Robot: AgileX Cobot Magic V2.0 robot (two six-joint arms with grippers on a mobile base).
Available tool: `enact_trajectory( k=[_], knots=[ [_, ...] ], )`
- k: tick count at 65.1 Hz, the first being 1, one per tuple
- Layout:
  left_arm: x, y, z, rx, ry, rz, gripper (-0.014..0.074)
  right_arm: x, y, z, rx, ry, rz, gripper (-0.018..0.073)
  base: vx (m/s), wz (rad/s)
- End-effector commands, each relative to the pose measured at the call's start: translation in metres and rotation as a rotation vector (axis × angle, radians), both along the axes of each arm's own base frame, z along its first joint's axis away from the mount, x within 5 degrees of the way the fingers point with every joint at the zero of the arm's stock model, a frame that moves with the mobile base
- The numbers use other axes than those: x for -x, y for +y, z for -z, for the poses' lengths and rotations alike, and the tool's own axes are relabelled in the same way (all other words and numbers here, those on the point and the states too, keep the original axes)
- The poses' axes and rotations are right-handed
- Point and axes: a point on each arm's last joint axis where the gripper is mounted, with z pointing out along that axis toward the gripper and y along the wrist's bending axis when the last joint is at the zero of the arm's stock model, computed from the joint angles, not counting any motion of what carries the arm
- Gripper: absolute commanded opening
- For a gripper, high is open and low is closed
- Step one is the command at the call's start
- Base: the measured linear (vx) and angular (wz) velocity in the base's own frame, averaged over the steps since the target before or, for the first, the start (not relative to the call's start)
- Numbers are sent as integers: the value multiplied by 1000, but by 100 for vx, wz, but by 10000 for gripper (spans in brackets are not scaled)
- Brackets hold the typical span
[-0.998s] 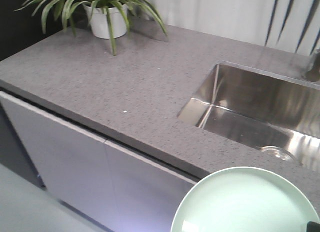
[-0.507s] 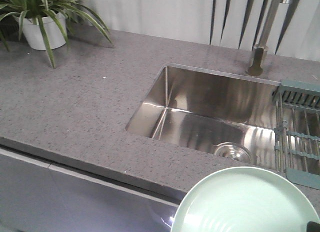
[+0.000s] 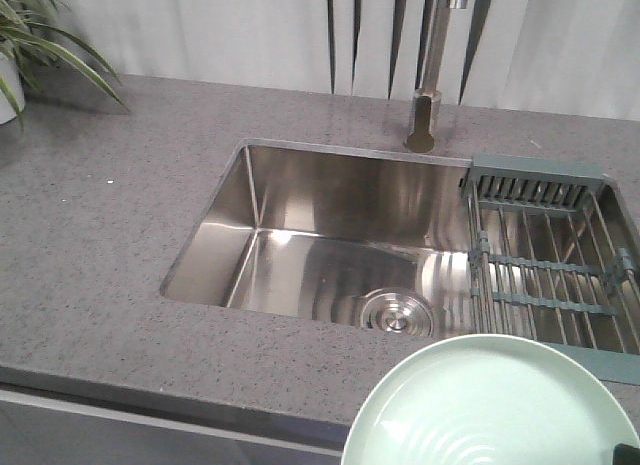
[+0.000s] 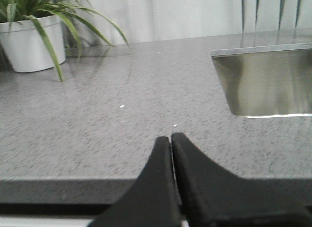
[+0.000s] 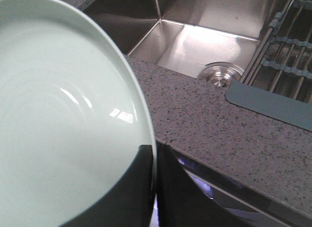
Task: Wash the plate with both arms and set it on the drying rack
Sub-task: 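Turn and drive up to the steel sink with the plate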
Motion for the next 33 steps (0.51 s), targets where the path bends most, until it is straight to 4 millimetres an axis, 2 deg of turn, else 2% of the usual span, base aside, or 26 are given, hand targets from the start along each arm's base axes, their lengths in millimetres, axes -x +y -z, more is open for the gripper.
enact_trajectory(
  k=[1,33],
  knots=[
    [2,0,-16,11,-111,-5,-6,-4,0,-11,-34,-63,25,-4,5,-23],
    [2,0,-16,11,-111,-5,-6,-4,0,-11,-34,-63,25,-4,6,-24]
  ],
)
